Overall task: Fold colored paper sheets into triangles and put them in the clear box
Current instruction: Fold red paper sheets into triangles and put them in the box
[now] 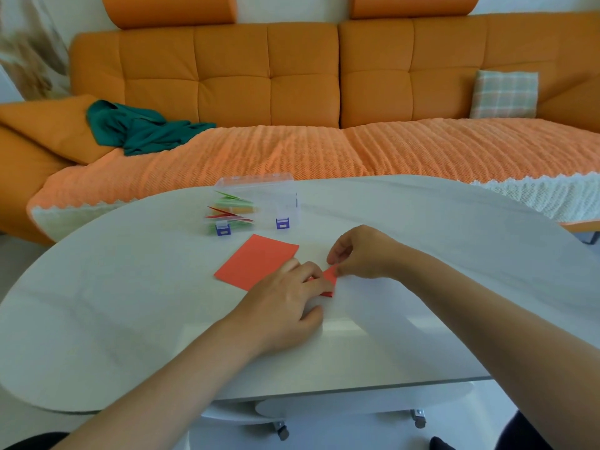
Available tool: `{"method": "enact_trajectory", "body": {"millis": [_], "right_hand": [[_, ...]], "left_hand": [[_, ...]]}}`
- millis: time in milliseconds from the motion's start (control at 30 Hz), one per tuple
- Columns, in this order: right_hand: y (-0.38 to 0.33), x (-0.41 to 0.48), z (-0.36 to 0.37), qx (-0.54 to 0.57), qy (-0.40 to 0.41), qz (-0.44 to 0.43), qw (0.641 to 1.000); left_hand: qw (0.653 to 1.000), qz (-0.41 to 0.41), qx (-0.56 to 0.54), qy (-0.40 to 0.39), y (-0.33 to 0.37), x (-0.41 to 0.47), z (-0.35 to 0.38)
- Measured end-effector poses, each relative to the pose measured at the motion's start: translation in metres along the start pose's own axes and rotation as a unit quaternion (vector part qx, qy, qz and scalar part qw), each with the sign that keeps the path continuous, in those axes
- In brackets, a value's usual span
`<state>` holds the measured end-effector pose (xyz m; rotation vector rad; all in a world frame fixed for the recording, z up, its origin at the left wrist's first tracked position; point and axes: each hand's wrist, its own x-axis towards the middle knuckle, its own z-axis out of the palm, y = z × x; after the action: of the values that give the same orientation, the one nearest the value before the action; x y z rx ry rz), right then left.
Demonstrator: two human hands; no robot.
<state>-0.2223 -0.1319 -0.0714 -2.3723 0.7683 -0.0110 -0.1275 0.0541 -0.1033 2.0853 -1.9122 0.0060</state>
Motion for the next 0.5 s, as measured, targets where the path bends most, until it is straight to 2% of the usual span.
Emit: {"method": "enact_trajectory", "body": {"millis": [500], "right_hand": [[0.008, 0.006, 0.003, 0.018, 0.066, 0.021, 0.997]], "left_hand": [[0.999, -0.028, 0.028, 0.003, 0.011, 0.004, 0.001]]}}
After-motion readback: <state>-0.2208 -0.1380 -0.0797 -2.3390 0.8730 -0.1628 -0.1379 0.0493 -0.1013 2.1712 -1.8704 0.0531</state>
